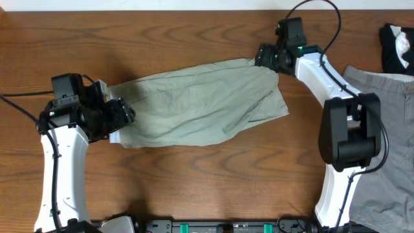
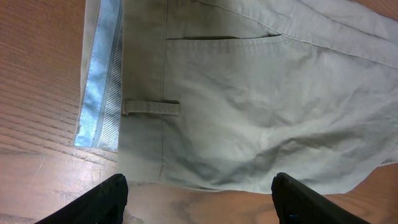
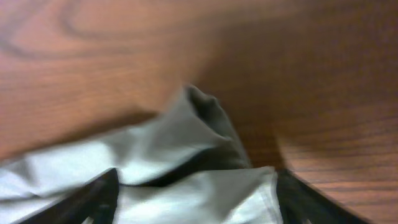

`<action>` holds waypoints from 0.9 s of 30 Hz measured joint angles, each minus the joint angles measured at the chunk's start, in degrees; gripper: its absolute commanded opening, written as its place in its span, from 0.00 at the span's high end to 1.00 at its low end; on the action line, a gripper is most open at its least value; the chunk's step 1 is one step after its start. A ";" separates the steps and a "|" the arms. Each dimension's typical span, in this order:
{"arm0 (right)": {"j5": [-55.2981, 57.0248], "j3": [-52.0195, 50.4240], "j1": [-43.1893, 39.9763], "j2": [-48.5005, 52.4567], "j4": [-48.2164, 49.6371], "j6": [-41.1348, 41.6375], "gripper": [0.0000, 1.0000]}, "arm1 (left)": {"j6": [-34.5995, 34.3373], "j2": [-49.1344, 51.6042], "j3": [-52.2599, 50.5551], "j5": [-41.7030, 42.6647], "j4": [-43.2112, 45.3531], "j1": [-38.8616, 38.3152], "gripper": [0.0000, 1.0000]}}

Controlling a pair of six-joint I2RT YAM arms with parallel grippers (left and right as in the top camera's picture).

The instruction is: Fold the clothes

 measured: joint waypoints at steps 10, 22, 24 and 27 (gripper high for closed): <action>-8.22 -0.22 -6.95 -2.45 -15.50 -7.80 0.69 | 0.00 0.00 0.00 0.04 1.25 0.00 0.23; -15.52 -6.43 -5.75 -3.39 -19.93 -12.00 0.69 | 0.02 0.00 0.00 0.00 1.95 0.00 0.23; -16.09 -7.56 -4.87 -3.39 -18.43 -11.93 0.69 | 0.02 -0.02 0.00 0.00 1.95 0.00 0.23; -16.52 -8.83 -4.02 -3.39 -16.00 -11.89 0.79 | 0.02 -0.02 0.00 0.00 1.95 0.00 0.23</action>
